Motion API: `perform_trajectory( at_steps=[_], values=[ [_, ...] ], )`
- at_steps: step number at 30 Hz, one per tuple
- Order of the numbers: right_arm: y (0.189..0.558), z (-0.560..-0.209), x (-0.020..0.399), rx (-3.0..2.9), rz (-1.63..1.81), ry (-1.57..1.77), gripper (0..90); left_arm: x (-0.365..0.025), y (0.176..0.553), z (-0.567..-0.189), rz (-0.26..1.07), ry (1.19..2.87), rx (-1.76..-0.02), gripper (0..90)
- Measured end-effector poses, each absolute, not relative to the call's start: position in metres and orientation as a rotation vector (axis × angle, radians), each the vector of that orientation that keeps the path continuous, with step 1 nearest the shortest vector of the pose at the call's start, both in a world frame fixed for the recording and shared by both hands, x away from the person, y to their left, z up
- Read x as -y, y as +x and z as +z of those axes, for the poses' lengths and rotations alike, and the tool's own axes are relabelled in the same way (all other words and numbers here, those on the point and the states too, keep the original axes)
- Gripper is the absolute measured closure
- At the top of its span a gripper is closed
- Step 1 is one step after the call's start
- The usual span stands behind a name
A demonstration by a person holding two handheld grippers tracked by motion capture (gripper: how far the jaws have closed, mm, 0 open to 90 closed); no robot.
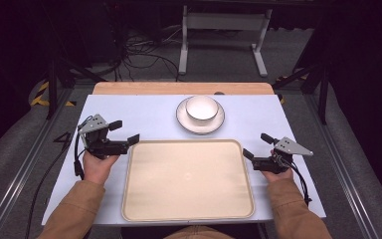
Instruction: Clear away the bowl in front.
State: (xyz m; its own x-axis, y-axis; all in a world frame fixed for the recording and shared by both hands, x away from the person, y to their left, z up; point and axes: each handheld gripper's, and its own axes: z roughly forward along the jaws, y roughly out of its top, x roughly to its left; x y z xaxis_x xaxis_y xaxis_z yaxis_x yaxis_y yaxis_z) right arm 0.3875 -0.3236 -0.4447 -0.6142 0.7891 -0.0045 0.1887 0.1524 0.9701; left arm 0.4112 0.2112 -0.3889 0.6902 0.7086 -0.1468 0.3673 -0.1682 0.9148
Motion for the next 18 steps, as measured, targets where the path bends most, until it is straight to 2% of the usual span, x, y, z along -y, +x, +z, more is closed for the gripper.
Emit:
perform_trajectory(
  at_steps=[11,18],
  values=[
    [0.388,-0.445,0.324,-1.908,1.494,0.932,4.2,-0.191,0.427,-0.381,0.388,1.792,-0.88,12.8],
    [0.388,-0.445,0.325,-1.91,1.506,0.939,4.2,-0.174,0.44,-0.379,0.346,1.804,-0.878,11.5]
  ],
)
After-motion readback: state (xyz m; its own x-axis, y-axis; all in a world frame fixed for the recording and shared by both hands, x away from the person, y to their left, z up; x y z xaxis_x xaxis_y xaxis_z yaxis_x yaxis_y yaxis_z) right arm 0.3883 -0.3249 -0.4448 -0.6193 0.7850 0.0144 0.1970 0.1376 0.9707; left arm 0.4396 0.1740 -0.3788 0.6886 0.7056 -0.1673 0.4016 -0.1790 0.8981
